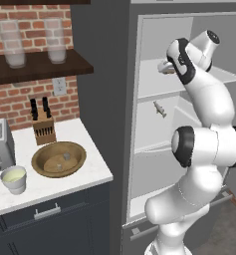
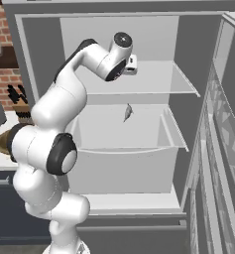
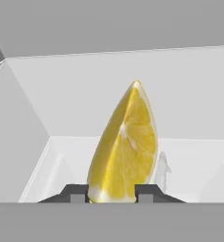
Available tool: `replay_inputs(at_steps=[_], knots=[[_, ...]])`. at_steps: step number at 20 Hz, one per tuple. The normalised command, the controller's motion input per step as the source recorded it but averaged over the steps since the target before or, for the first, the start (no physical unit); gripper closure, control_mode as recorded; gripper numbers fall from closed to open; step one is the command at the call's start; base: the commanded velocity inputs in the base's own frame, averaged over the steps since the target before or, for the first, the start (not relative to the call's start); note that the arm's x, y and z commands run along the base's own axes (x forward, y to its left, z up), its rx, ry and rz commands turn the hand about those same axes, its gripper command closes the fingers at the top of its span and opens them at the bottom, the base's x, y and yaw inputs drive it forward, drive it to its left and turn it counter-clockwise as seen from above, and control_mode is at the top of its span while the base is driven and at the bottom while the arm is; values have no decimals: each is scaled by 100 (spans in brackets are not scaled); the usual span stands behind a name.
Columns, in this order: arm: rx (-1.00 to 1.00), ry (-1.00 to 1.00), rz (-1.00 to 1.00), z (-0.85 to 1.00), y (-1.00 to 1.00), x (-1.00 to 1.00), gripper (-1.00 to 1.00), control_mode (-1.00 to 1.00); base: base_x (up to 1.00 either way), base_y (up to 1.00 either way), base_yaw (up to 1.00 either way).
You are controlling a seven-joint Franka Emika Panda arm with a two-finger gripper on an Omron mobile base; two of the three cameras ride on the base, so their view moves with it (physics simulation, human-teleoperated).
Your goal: Grab a lemon wedge from the fridge and one ice cube from the ice bowl, and put them in the glass of lemonade.
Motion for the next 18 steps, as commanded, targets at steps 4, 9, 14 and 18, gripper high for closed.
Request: replay_inputs(at_steps=[4, 9, 14, 18], knots=[[1, -12, 0, 0, -1, -95, 100, -100, 0, 0, 0], [3, -8, 0, 19, -8, -100, 100, -100, 0, 0, 0], [2, 0, 0, 22, -5, -100, 100, -100, 0, 0, 0], [0, 0, 0, 31, 0, -100, 100, -100, 0, 0, 0]])
